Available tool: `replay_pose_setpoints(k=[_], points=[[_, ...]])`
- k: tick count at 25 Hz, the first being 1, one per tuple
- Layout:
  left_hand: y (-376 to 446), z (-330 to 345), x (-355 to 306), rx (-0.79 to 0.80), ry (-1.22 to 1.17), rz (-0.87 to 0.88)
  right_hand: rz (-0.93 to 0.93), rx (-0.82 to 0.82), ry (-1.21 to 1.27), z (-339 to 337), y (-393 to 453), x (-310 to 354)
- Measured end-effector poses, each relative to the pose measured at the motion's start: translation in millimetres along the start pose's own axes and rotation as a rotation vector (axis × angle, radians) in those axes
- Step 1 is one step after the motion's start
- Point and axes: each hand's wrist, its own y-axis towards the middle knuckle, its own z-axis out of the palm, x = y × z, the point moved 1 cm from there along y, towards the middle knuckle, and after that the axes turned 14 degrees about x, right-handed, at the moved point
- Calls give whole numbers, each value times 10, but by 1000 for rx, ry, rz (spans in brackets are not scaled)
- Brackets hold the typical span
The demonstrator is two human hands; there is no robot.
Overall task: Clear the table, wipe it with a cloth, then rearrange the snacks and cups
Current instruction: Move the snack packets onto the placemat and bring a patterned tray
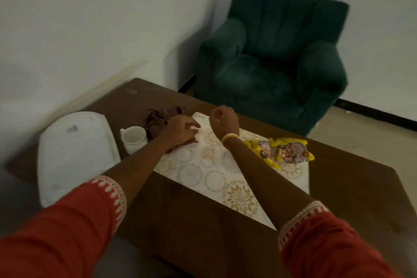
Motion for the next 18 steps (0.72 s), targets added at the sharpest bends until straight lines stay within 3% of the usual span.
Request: replay_pose_setpoints(k=[3,7,9,13,16,18], points=[[-359,-521,547,-192,117,-94,-130,158,37,695,-54,801],[-901,-1059,1240,-404,90,-243,-267,303,177,1292,-179,1542],[-1135,-1164,1597,-470,110,-328,-272,462,80,1563,-228,1773],[-1470,-1140,2114,-473,91,-644,-192,757,-287,1941,-326,1985],[-1591,-1130,2468,-319,93,-1008,-92,889,-262,2077,-369,2065],[-1641,-1131,2596,-302,-52,-1115,-46,947,-276,2170,-392,2104]])
